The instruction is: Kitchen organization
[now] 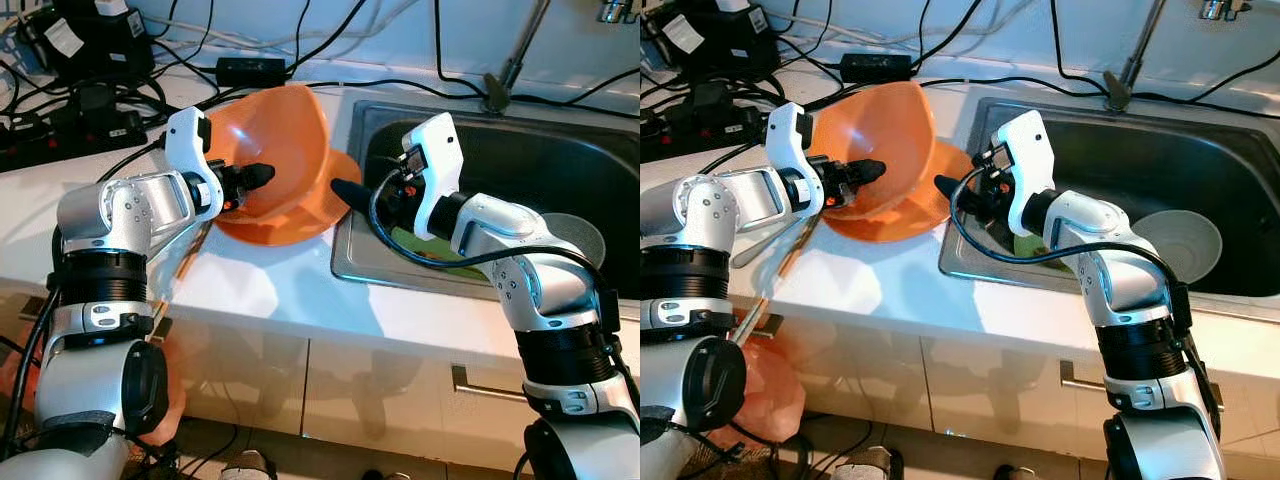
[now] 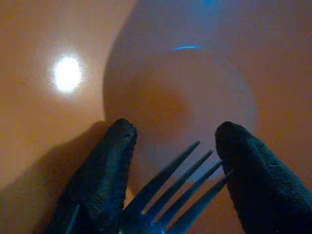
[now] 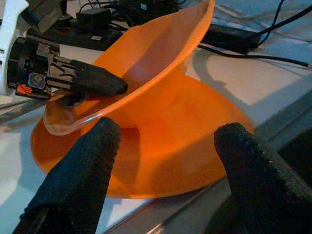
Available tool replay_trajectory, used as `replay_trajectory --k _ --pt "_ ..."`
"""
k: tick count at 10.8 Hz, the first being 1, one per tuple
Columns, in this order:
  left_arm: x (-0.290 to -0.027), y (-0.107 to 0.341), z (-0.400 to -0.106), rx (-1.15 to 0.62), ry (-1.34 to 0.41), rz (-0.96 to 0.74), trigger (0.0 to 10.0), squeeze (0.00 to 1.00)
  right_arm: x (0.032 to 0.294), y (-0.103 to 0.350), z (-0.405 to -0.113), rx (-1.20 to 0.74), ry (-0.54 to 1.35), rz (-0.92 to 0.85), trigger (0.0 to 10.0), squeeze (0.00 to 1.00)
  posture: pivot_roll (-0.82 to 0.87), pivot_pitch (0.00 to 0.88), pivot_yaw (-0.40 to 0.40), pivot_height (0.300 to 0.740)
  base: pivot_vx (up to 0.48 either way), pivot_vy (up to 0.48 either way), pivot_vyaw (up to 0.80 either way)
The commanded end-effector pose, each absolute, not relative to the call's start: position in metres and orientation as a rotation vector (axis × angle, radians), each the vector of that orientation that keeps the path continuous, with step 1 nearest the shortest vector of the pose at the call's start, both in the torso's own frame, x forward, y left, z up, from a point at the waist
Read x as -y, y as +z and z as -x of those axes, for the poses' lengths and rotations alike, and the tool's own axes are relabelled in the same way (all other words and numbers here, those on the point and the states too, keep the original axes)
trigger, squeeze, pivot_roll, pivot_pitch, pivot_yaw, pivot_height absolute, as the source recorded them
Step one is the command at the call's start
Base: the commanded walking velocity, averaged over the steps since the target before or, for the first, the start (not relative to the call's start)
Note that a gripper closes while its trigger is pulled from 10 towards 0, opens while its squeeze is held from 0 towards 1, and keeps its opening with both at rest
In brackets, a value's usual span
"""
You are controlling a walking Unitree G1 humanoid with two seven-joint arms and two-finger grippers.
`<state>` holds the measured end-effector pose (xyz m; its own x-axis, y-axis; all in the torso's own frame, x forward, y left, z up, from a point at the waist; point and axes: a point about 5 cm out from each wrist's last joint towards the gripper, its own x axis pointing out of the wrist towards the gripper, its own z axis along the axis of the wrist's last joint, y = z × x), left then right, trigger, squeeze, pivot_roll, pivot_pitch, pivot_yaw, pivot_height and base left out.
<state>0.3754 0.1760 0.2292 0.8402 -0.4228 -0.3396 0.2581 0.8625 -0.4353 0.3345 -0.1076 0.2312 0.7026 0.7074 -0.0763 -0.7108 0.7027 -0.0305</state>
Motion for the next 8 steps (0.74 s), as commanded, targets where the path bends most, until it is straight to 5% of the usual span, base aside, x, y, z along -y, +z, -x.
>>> replay_trajectory --k 1,5,6,8 --pt "-0.177 0.229 -0.376 -0.443 -0.361 0.393 0.0 0.00 0.110 0.231 -0.332 -0.064 0.800 0.061 10.0 0.00 0.17 0.095 -0.005 0.740 0.000 0.000 0.00" --pt "-0.178 0.229 -0.378 -0.426 -0.351 0.388 0.0 0.00 0.108 0.228 -0.330 -0.069 0.807 0.067 10.0 0.00 0.16 0.095 -0.005 0.740 0.000 0.000 0.00" --pt "-0.177 0.233 -0.378 -0.402 -0.353 0.360 6.9 0.00 0.108 0.228 -0.330 -0.069 0.807 0.069 10.0 0.00 0.16 0.094 -0.008 0.740 0.000 0.000 0.00" --pt "-0.177 0.243 -0.380 -0.339 -0.346 0.299 10.0 0.00 0.108 0.228 -0.330 -0.063 0.805 0.073 10.0 0.00 0.16 0.096 -0.010 0.740 0.000 0.000 0.00"
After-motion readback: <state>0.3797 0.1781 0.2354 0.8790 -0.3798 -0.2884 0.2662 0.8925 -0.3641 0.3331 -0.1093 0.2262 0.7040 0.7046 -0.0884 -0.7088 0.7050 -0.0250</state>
